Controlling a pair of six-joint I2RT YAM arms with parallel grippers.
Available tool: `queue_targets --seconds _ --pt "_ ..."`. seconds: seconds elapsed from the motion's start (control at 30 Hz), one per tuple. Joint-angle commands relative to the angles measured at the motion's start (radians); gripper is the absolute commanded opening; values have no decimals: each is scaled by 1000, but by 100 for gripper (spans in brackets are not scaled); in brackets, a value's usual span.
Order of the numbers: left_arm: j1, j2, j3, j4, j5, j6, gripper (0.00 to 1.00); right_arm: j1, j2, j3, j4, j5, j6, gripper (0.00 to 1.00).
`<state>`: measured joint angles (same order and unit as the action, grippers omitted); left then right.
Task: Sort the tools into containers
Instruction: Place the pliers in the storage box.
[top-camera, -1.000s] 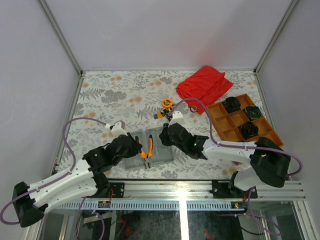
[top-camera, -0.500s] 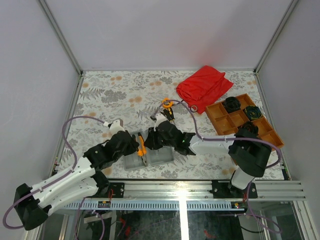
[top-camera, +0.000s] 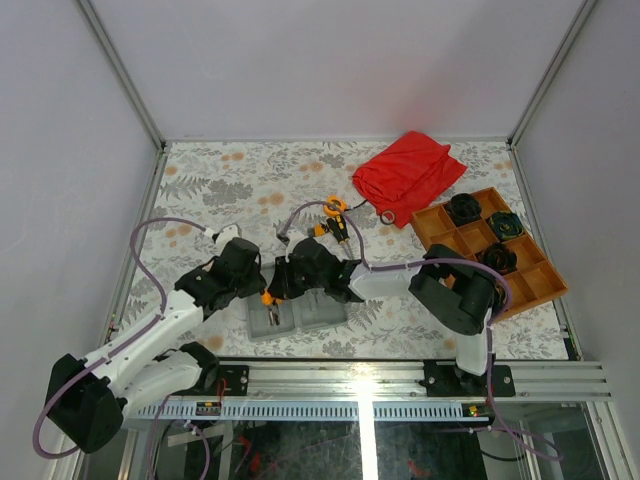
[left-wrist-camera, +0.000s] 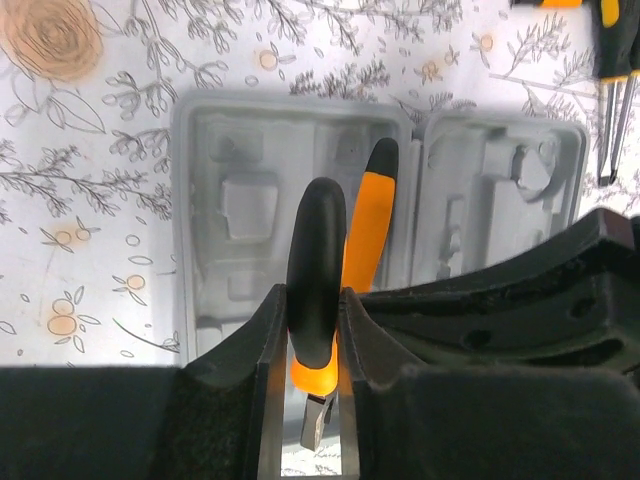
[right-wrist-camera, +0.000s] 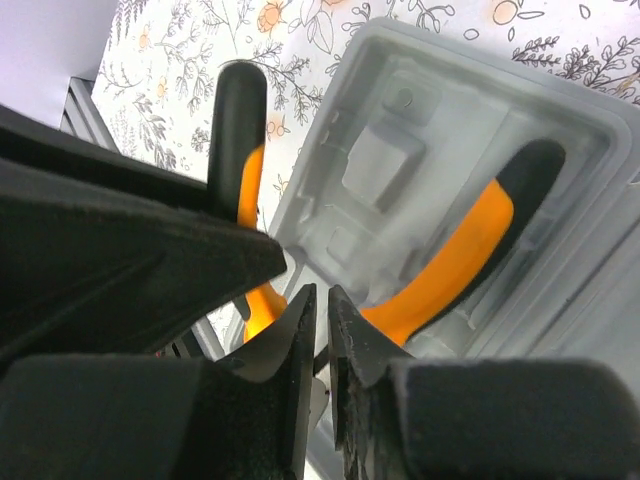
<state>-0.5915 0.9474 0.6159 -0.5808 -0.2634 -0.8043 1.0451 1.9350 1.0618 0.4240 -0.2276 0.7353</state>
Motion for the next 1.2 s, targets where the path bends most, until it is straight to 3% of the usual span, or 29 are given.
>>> queue_targets --seconds 0.0,0.27,0.57,0.63,0.7,0.77,1.0,1.17 --pt "45 7 73 25 -10 43 0 7 -85 -18 25 58 -11 18" --pt "99 13 103 -41 -6 71 0 7 -243 -178 14 280 -36 24" --pt "116 173 114 -58 -23 82 0 7 -221 -206 -1 281 -6 25" --pt "117 202 124 -78 -67 58 8 7 -215 -207 1 273 -2 26" --pt "117 218 124 -67 -63 54 22 7 -207 -207 -2 269 -1 27" --pt "117 231 125 -47 -53 57 28 7 -203 -207 -2 269 -2 28" --pt "119 282 132 -36 -75 50 40 7 -194 -215 -7 255 5 30" --pt "119 248 118 -33 -75 44 42 7 -201 -228 -5 252 3 30"
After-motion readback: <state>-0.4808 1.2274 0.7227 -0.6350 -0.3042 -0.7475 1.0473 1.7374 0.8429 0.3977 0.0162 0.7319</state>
